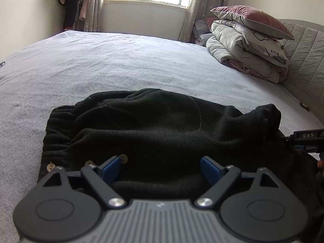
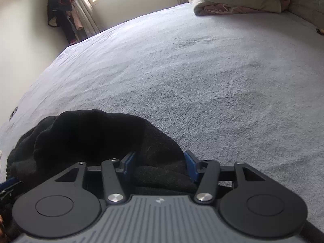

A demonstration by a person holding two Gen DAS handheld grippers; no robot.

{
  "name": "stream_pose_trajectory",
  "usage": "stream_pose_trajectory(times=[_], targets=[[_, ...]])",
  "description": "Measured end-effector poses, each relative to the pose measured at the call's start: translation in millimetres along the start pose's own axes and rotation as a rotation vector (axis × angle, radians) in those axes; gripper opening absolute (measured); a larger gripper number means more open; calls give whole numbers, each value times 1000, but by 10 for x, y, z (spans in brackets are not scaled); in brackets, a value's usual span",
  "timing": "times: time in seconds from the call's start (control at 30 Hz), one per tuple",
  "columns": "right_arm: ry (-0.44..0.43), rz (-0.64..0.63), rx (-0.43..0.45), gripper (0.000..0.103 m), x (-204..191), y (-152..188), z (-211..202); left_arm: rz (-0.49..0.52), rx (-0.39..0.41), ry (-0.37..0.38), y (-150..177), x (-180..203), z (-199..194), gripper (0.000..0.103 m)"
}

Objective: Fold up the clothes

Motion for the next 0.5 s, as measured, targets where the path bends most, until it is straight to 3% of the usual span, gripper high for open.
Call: stream_pose_trajectory(times=[0.17, 0.5], targets=[[6, -27, 65, 19, -100, -1, -91, 10, 1, -5, 0, 9, 8, 88], [18, -78, 317, 16, -455, -241, -723, -32, 1, -1, -26, -59, 6, 88]])
Point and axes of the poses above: each gripper's, at about its wrist camera, not at the fingertips, and z roughly the way its jaws point, x to its right, y to its underside, the point moved 4 cm from there along z, roughly the way its jaws point, and after that the axes turned 3 degrees about x, right-handed, at the moved point
